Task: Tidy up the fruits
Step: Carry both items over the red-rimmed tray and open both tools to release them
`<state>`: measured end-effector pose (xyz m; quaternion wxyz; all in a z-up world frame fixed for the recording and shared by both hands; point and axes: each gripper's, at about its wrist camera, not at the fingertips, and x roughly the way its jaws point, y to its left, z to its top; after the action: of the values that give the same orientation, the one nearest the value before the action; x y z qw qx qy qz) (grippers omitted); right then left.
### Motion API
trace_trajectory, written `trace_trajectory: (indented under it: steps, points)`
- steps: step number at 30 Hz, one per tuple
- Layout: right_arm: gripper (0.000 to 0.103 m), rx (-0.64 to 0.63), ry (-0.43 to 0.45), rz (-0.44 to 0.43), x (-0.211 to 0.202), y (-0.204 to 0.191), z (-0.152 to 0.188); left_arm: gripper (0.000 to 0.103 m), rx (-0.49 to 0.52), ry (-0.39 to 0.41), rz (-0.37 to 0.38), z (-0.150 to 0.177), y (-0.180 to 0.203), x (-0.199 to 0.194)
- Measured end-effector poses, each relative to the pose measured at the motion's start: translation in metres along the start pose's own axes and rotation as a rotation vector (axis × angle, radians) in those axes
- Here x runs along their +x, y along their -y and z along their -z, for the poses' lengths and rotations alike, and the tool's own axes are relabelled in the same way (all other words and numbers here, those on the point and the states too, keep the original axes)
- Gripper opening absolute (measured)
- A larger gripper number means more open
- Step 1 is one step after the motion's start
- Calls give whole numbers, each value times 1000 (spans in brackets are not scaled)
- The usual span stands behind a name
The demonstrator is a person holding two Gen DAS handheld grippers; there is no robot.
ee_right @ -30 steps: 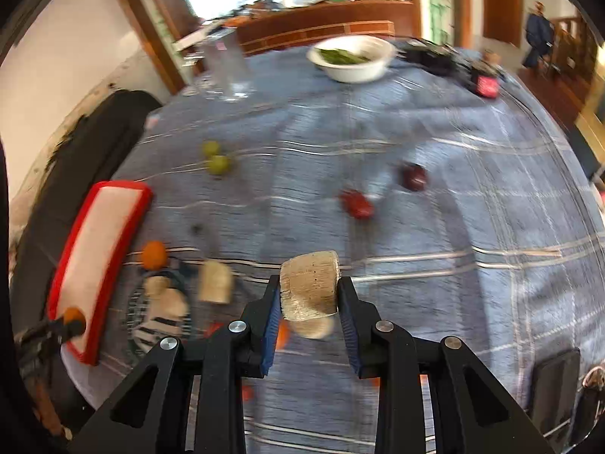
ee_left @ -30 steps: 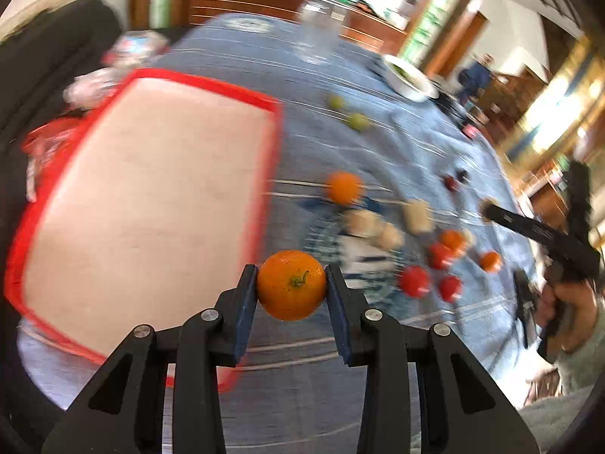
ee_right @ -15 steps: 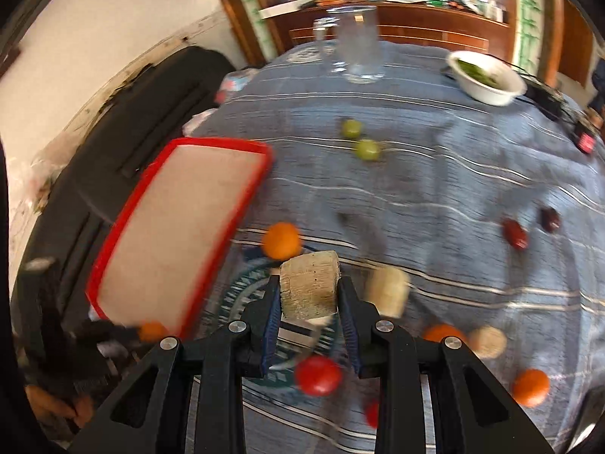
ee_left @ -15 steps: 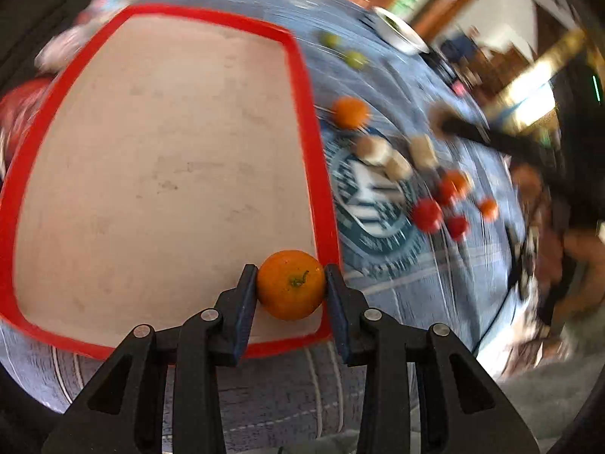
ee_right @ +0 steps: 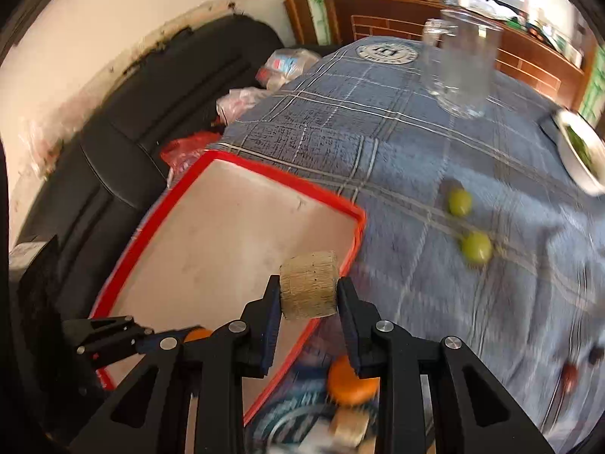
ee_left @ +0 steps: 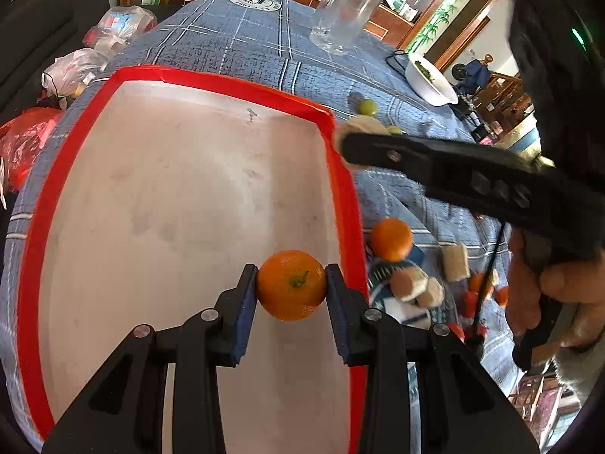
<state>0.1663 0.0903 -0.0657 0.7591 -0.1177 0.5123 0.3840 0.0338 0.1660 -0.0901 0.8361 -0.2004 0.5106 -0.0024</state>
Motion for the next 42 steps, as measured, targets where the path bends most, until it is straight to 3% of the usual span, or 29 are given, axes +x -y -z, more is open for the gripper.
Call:
trace_trajectory:
  steps: [10,19,21,23,31,33,35,37,42]
  points:
    - [30,-26,-65,6,45,-11,-9,33,6,11,22,0,-11,4]
    - [32,-64,-61,36,45,-16,-6,34,-14,34,25,2,-11,3]
    - [43,-61,-52,33,41,-18,-6,46,-19,38,31,2,-11,2]
    - [48,-54,-29,21,33,-18,-5,67,-25,51,9,2,-10,-1]
    - [48,53,48,-9,-7,-2,4,68,-69,78,-20,7,-19,-17]
    - [52,80,71,-17,-21,1,12,68,-65,79,-20,10,-17,-24]
    - [66,106,100,-12,-36,2,22,69,-61,82,-25,13,-16,-29]
    - [71,145,133,-19,-53,4,38,72,-54,91,-31,16,-12,-36]
    - [72,174,146,-26,-80,4,75,75,-6,110,-39,26,1,-49]
